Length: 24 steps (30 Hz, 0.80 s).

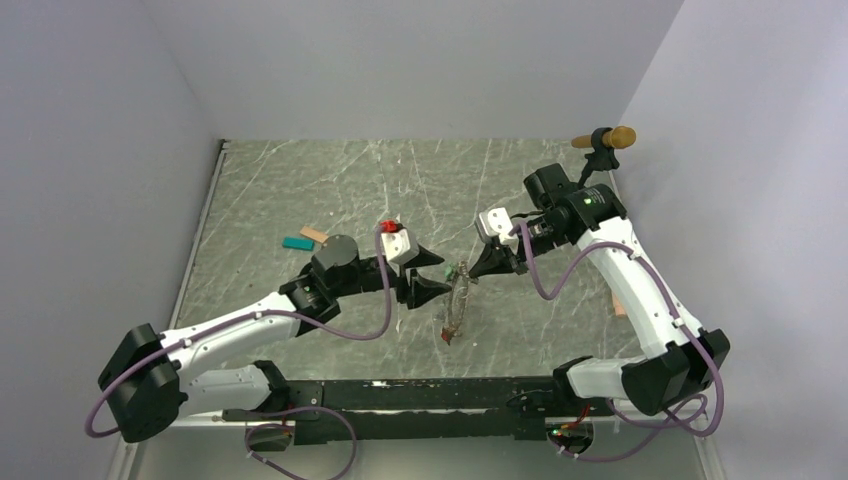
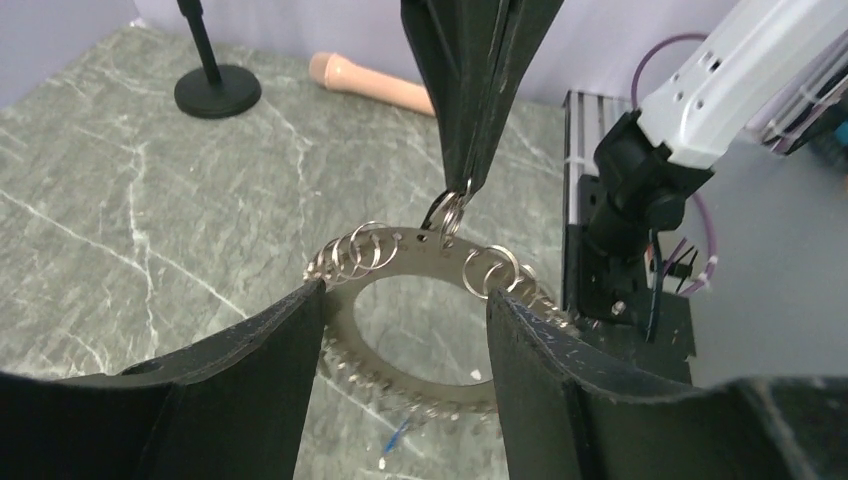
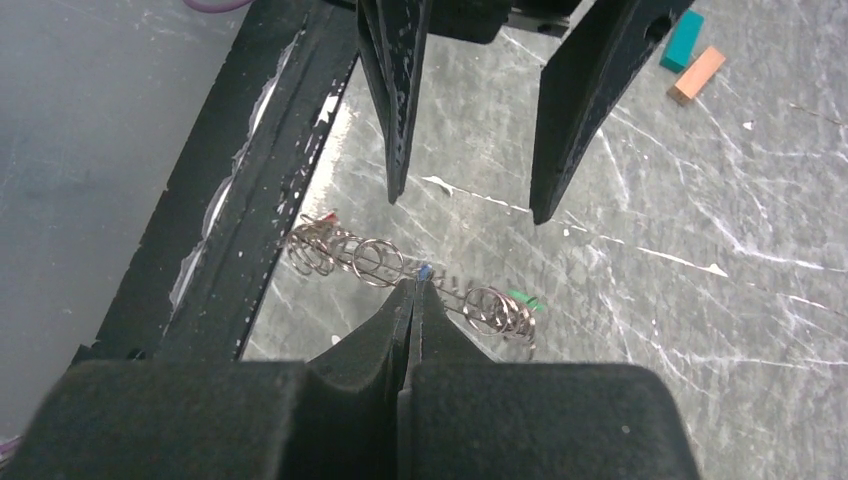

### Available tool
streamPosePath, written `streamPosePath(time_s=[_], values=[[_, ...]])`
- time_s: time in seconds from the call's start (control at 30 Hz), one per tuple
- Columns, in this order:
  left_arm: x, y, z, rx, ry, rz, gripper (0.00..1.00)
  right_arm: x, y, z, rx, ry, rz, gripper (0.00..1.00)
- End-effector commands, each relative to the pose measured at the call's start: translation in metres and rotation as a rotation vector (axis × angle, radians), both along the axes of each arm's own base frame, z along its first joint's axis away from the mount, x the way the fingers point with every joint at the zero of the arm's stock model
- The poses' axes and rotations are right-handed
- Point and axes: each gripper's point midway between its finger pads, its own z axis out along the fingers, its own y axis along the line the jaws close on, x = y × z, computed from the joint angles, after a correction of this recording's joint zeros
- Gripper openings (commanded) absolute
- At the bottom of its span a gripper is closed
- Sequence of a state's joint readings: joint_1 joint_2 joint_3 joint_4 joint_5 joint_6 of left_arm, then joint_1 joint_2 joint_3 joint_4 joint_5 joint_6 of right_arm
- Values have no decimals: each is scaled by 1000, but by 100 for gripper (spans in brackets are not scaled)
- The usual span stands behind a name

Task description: Put the keys on the keyring

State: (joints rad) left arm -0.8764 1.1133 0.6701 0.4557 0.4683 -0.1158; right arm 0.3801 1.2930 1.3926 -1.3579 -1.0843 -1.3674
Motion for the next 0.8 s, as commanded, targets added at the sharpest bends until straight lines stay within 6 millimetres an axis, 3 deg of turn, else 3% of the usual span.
streamPosePath(time_s=[0.0, 0.3, 0.53, 0.77], values=[[4, -8, 3, 59, -137, -42, 64, -4, 5, 21, 79, -32, 39, 0], [-1, -26, 11, 18, -198, -118, 60, -4, 6, 19, 81, -23, 47, 0], [-3, -36, 13, 18, -173, -163, 45, -5, 6, 18, 81, -24, 48, 0], [-6, -42, 13, 18, -163, -189, 36, -5, 6, 18, 82, -23, 49, 0]])
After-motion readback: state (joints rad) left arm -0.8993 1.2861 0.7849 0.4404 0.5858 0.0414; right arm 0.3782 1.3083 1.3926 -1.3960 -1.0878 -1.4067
